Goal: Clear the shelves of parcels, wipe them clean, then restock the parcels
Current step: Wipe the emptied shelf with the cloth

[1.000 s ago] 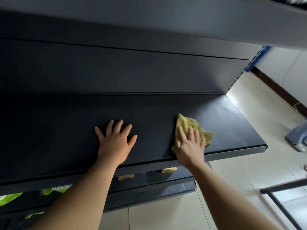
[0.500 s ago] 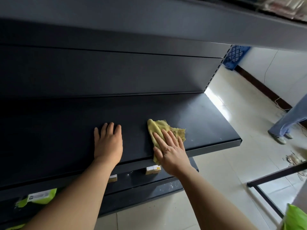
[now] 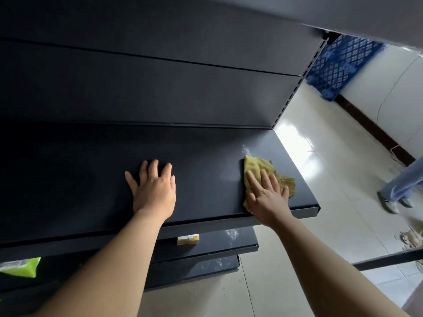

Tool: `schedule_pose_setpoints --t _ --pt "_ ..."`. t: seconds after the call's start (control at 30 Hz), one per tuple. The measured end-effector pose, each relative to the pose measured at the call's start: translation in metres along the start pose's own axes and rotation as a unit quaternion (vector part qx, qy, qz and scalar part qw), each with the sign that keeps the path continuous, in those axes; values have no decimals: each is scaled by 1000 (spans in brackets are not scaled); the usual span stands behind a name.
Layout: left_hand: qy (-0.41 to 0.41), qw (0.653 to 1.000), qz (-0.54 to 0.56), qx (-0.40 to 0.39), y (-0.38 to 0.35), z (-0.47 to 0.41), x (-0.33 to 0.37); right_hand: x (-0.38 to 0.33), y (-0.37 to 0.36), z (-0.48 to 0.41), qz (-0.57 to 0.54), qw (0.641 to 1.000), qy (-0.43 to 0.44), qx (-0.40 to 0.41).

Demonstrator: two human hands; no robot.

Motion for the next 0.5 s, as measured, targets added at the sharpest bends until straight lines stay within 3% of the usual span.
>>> schedule_pose_setpoints --t 0.3,0.4,0.5 --pt "-4 1000 -13 16 -1 2 1 -109 11 -22 16 968 244 50" --pt "-1 1000 -9 20 -2 0 -1 -107 18 -51 10 963 259 68" --pt "6 1000 -4 25 -2 -1 -3 -80 21 -73 -1 973 217 78"
Point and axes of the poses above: each hand's wrist, its own z-axis away from the middle knuckle, its own y-axis out of the back of the hand, x = y × z, the point moved 2 cm from there along -z, towards the middle knuckle, and after that the axes turned 9 degrees about z, right-handed, at the moved point
